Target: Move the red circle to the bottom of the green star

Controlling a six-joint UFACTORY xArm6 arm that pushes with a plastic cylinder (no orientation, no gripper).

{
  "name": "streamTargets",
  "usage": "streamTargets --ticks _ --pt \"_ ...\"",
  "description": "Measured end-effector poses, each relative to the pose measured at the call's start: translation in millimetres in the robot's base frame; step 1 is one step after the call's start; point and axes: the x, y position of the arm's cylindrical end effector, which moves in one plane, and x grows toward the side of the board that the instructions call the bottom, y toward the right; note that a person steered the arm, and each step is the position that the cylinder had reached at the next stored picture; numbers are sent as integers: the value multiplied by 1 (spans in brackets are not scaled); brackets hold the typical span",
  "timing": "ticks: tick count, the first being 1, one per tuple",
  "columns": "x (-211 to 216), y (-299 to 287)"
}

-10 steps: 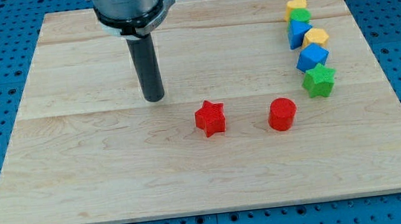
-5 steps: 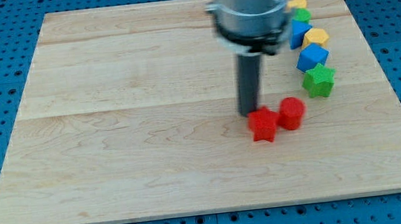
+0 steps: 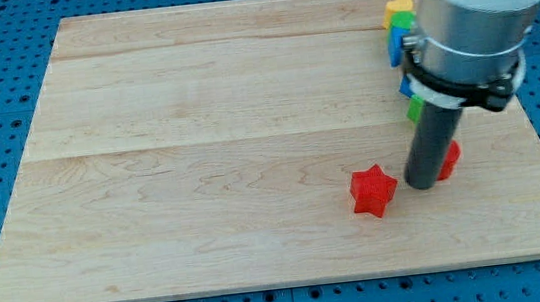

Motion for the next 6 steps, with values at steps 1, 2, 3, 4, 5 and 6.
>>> streamTargets --ticks 1,2,3,4,5,6 --pt "-2 31" --pt "-2 40" --pt "0 44" --pt "-5 44" --pt "-1 50" --pt "15 97"
